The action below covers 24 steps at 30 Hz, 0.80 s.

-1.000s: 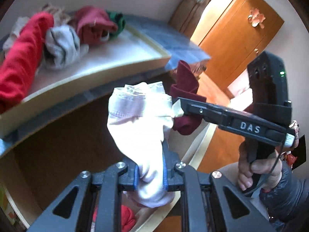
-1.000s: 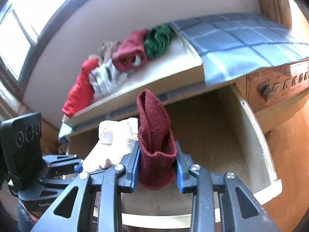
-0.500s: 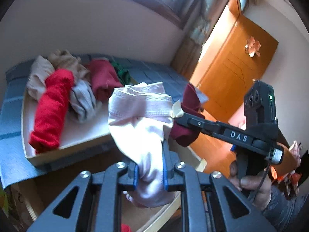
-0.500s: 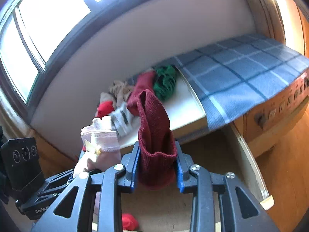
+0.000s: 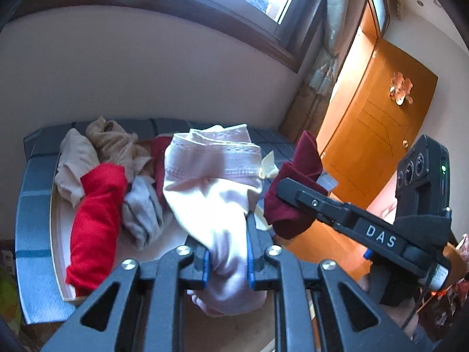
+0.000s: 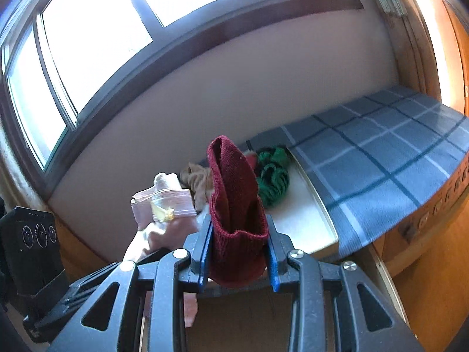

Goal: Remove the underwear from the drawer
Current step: 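Carry the pink-white underwear and dark red sock over the white tray with both tools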

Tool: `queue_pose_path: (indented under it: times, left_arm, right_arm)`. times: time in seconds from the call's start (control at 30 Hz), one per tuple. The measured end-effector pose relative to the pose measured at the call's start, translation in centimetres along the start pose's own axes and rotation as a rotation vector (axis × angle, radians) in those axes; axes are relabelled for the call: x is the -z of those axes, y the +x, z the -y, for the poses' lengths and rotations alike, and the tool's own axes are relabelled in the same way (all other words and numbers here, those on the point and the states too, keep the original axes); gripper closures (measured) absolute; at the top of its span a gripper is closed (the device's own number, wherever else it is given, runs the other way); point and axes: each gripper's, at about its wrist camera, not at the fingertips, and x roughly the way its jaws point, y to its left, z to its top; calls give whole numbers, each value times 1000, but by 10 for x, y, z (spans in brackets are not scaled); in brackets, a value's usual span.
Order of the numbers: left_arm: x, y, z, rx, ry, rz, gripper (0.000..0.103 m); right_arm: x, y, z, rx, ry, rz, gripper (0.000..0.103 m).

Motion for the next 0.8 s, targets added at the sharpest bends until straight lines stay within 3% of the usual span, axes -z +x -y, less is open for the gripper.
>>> queue_pose_path:
  times: [0.13,0.33,0.47,0.8]
  left_arm:
    - [-11,11,-9,-31,-42,11,87]
    - [-9,33,-23,-107,-73,-18,87]
    - [-5,51,-26,-171,-67,-43,87]
    - [-2,73,-22,-230,-59,-87,87]
  right_arm:
    - [-14,8,-6,25,7,42,70]
    - [-30,27,-14,135,-38,116,70]
    - [-16,47,-5,172,-39,72,70]
    - [-7,75,2,258,-113,8,69]
